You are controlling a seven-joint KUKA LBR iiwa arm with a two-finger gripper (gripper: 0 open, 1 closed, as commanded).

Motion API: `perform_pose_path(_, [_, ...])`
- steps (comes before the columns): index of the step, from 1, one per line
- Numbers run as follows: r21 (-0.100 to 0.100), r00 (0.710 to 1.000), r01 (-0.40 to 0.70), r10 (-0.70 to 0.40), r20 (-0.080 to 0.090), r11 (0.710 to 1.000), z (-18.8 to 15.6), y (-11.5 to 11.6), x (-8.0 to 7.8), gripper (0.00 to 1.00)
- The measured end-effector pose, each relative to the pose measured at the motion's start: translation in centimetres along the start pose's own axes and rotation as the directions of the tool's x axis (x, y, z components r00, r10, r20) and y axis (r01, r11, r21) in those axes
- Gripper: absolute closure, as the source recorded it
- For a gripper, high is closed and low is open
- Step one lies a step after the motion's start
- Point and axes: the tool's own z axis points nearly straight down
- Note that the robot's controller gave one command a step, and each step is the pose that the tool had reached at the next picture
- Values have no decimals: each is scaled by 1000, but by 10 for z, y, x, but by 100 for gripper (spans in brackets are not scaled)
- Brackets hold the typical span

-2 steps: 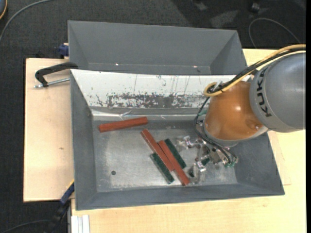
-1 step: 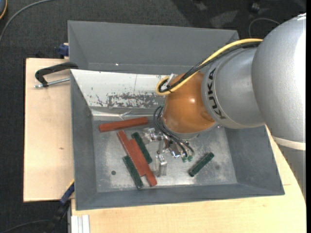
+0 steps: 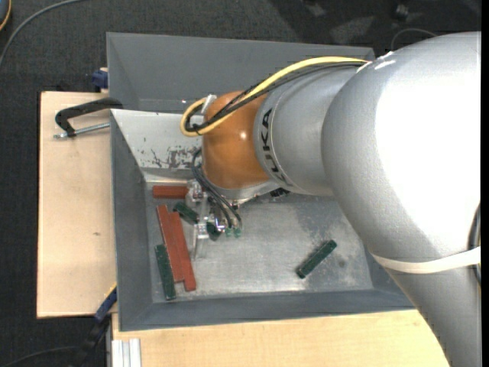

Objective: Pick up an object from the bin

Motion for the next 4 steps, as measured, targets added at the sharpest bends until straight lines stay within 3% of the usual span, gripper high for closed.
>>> perform_pose_path(1, [5, 1000, -3, 3, -2, 1000, 1, -4, 0, 100])
perform_pose_path(2, [-1, 999, -40, 40, 7, 999, -96, 23, -7, 100])
perform_pose_path(3, [1, 940, 341, -341, -12, 940, -18, 42, 54, 100])
perform_pose_path(4, [4, 930, 368, -368, 8, 930, -138, 19, 20, 100])
